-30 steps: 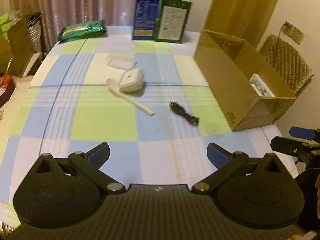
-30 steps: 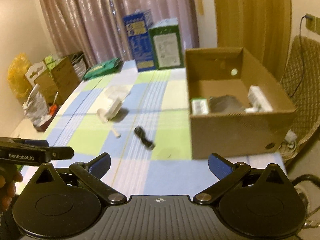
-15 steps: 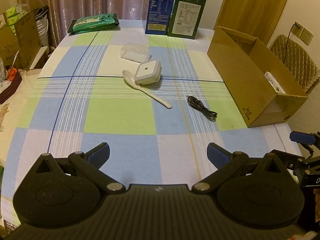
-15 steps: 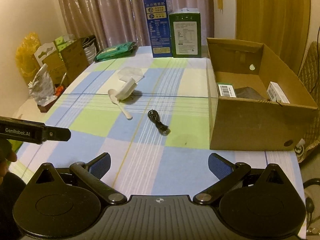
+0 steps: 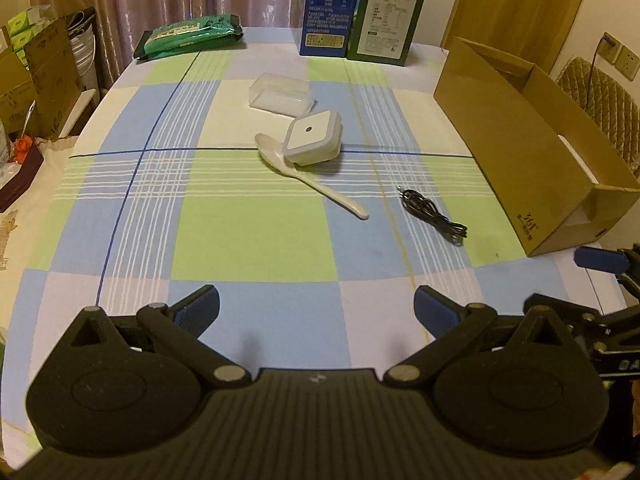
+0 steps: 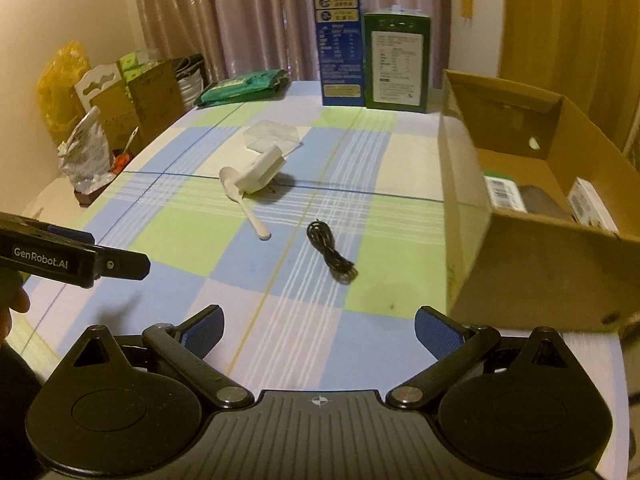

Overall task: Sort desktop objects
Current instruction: 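Move both tools back over the table toward the black cable and night light, then grasp the black cable with the right tool while the left tool approaches the spoon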

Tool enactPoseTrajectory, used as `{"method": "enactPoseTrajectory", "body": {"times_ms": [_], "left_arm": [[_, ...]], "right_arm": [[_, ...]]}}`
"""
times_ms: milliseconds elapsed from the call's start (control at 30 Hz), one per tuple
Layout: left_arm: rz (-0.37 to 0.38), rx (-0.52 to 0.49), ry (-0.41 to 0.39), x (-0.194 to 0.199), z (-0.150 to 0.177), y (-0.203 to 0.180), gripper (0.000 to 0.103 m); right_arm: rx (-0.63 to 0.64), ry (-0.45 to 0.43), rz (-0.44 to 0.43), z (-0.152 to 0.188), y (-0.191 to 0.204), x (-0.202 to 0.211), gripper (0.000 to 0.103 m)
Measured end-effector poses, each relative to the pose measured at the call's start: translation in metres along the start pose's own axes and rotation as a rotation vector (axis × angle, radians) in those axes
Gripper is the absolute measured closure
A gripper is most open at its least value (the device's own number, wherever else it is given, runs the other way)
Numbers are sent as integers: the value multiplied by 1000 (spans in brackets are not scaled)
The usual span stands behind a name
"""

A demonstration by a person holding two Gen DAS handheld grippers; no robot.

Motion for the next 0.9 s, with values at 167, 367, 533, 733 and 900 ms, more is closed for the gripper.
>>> {"method": "enactPoseTrajectory", "body": {"times_ms": [167, 367, 533, 733, 900], "left_arm": [[-21, -16, -9, -12, -7, 6, 3], [-22, -21, -12, -29, -17, 13, 3], [-10, -43, -19, -45, -25, 11, 3], [12, -68, -29, -65, -32, 4, 3], [28, -79, -36, -80, -35, 0, 3]], "right_arm": [[61, 12, 2, -8, 3, -27, 28], [135, 15, 6, -16, 2, -60, 43], [199, 23, 34, -21, -6, -86, 58], [225, 44, 30, -29, -18, -111, 68], [248, 68, 12, -29, -22, -127, 75]]}}
Point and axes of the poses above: each gripper's, at about its wrist camera, not at the fingertips, and x roughly against the way its jaws point, y to its left, z to its underside, the point moved 3 cm from there along -x, roughly the way its jaws point, and after that the axes turned 5 degrees about -z, right-handed, at the moved point
